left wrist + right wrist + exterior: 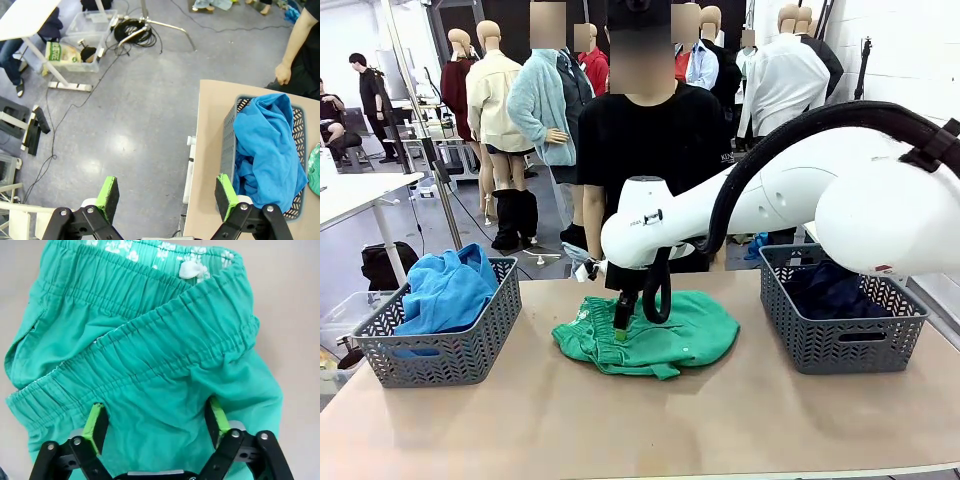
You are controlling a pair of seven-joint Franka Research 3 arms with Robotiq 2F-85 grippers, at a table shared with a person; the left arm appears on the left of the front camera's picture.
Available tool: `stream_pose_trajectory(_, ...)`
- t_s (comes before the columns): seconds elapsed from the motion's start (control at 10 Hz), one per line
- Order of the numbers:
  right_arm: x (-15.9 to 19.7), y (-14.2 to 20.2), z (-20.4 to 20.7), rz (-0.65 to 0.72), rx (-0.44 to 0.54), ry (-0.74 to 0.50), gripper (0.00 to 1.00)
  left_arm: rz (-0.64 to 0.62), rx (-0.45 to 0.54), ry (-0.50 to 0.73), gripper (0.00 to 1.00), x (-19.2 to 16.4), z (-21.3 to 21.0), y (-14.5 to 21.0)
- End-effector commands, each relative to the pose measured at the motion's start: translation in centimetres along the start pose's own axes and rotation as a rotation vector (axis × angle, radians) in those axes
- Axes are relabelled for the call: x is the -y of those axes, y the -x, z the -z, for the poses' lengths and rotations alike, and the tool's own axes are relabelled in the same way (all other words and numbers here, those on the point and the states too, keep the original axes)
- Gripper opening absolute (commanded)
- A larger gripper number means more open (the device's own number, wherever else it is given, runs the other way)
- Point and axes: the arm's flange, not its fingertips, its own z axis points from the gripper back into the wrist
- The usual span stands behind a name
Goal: Sort the tops and bottoms.
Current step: Lift clothes from the center of the table with your right hand.
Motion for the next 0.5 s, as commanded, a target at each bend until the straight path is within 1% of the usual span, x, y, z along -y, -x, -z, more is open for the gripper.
stream_pose_trajectory(0.0, 0.15, -0.84, -0.01, 0.001, -0.014, -0.006, 0.62, 0.006, -0.014, -0.016, 1.0, -0.14, -0.19, 0.17)
stream_pose_trajectory(0.3, -0.1, -0.87, -0.11, 0.004, -0.026, 0.002, 0.05, 0.006, -0.014, -0.016, 1.0, -0.14, -0.19, 0.17)
stream_pose_trajectory(0.4, -0.32, -0.92, -0.2, 0.004, -0.03, 0.007, 0.0, 0.006, -0.014, -0.016, 1.0, -0.14, -0.19, 0.17)
